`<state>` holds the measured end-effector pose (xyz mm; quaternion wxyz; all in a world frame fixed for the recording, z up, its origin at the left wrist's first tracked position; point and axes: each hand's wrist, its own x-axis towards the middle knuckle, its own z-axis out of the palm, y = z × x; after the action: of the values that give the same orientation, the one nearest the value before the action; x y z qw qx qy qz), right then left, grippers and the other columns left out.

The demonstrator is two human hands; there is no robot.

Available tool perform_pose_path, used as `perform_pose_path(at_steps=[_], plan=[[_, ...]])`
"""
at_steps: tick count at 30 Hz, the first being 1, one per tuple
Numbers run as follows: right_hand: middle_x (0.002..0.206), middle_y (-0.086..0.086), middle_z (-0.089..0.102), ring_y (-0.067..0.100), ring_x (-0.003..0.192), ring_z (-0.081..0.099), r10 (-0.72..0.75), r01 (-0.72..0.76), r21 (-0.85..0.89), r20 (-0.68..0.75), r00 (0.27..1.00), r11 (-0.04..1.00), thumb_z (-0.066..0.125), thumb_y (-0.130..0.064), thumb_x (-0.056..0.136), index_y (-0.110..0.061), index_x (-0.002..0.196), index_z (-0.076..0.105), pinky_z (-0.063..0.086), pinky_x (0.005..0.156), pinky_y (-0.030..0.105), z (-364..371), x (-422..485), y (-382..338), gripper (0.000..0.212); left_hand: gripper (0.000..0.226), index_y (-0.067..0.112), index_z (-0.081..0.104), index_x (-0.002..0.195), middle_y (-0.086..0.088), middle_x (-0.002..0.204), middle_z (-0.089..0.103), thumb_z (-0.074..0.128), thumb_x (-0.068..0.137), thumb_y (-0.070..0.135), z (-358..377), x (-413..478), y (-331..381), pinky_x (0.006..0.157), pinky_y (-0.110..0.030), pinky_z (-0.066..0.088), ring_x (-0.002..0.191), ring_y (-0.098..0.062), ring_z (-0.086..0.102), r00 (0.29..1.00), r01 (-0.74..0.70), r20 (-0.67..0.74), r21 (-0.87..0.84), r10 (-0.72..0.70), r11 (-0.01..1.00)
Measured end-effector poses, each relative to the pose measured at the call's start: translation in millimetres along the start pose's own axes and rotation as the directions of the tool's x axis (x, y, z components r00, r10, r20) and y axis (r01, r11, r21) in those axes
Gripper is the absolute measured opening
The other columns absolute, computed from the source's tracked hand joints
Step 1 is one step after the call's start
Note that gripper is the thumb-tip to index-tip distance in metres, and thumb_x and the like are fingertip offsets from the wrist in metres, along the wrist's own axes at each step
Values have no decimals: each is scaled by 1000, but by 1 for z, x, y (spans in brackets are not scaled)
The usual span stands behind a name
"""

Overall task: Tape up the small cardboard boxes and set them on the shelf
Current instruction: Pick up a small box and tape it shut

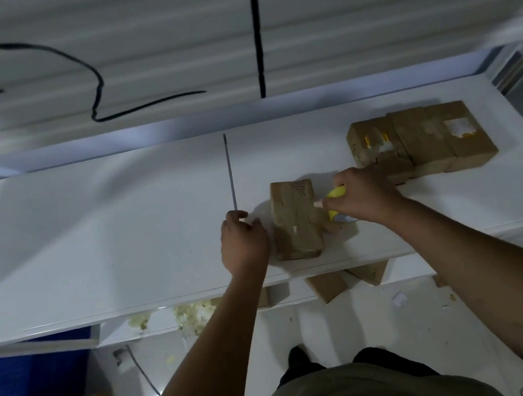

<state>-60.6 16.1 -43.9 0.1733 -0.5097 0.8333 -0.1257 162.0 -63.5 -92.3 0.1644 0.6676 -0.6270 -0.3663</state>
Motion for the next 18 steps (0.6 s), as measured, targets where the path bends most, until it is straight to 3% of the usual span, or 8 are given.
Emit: perform_pose_path(at_steps=[3, 6, 8, 11, 14, 18], plan=[[61, -9, 49, 18, 64, 55, -3, 3, 12, -9, 1000, 1000, 78, -62, 79, -27, 61, 44, 33, 53, 27, 3, 1, 0, 52, 41, 18, 71, 121, -3, 113, 75, 44, 111, 47, 7, -14, 5, 85, -34, 52, 101, -23, 71, 996, 4, 90, -203, 15, 979], [61, -11, 46, 12, 59, 50, -23, 24, 34, -6, 1000, 999, 76, -66, 79, -27, 63, 43, 31, 53, 26, 5, 2, -1, 54, 51, 16, 71, 126, -4, 119, 75, 51, 106, 59, 10, -17, 13, 93, -42, 60, 103, -23, 71, 966, 61, 257, -291, 16, 955], [61, -10, 48, 15, 61, 53, -47, 47, 49, -9, 999, 998, 76, -66, 80, -26, 63, 45, 33, 54, 27, 6, 2, -3, 53, 57, 9, 69, 134, -8, 126, 75, 64, 101, 56, 10, -13, 20, 101, -51, 60, 113, -32, 71, 951, 162, 306, -371, -45, 914], [59, -11, 46, 12, 58, 51, -76, 79, 76, -31, 997, 994, 77, -66, 79, -29, 61, 43, 30, 53, 26, 6, 2, -8, 54, 41, 9, 74, 123, -11, 113, 78, 74, 98, 43, 9, -8, 27, 96, -49, 63, 109, -35, 74, 934, 216, 353, -449, -50, 867], [58, -10, 44, 6, 55, 47, -76, 80, 101, -39, 996, 992, 77, -67, 77, -30, 61, 42, 26, 50, 26, 2, 4, -11, 54, 48, 10, 65, 139, -13, 126, 74, 74, 99, 35, 11, -7, 30, 100, -50, 61, 112, -33, 72, 933, 244, 351, -466, -75, 850], [60, -7, 48, 11, 56, 50, -79, 79, 136, -2, 997, 988, 78, -66, 78, -26, 62, 47, 29, 51, 27, 1, 6, -7, 53, 42, 10, 65, 139, -14, 128, 74, 72, 101, 26, 14, -11, 30, 94, -45, 62, 108, -30, 72, 945, 217, 321, -483, -60, 848]])
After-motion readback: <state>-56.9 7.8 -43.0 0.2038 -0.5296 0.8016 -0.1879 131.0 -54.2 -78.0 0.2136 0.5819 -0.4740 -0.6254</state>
